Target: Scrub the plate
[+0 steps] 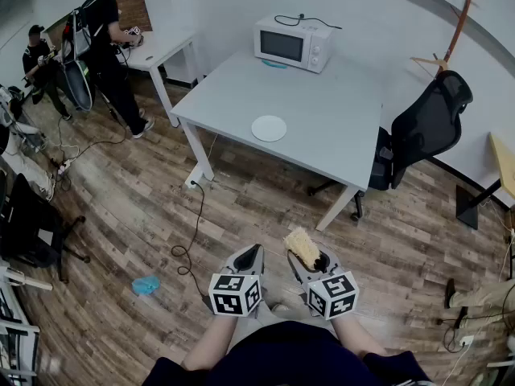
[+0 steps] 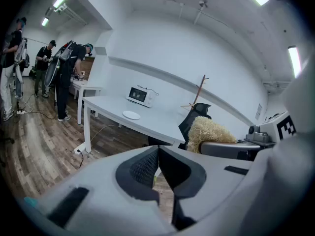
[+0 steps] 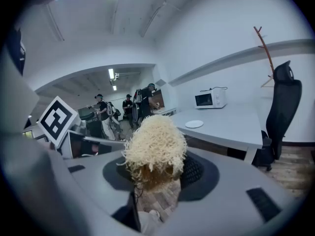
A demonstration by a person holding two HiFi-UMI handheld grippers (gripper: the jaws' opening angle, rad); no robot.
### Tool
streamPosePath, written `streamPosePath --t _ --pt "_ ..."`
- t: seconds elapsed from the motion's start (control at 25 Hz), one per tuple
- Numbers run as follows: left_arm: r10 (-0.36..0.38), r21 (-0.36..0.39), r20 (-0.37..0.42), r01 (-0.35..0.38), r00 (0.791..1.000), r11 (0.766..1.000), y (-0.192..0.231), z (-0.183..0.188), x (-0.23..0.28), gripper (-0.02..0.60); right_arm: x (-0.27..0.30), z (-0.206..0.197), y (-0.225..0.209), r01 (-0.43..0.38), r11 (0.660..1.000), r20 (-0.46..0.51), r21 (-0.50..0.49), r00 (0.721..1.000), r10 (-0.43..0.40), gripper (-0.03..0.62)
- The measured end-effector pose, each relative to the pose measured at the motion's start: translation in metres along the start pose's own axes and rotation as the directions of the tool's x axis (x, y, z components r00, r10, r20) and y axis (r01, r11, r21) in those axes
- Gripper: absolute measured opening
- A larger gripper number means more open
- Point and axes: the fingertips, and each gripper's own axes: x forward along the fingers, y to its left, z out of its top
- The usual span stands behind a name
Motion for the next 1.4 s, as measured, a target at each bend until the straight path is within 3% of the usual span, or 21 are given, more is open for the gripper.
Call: streamPosePath --t 0.68,1.0,1.4 --pt "0.027 0.021 -0.010 -0.027 1.000 0.999 -0.010 -0.006 -0.006 0.020 -0.021 0.003 -0.004 -0.041 0.999 0.028 -0.032 0.999 0.042 0.186" --pt "0.012 -0.018 -0.050 -0.013 0.999 1.000 -0.005 -0.022 0.001 0.018 -0.008 -0.014 -0.002 -0.056 0.998 -0.031 -0.039 0.998 0.055 0.186" --pt "-0.024 -0.001 -0.030 0.024 0.999 1.000 0.041 0.036 0.049 0.018 0.059 0.029 -0.020 -0.018 0.999 -0.021 -0.046 1.000 0.017 0.186"
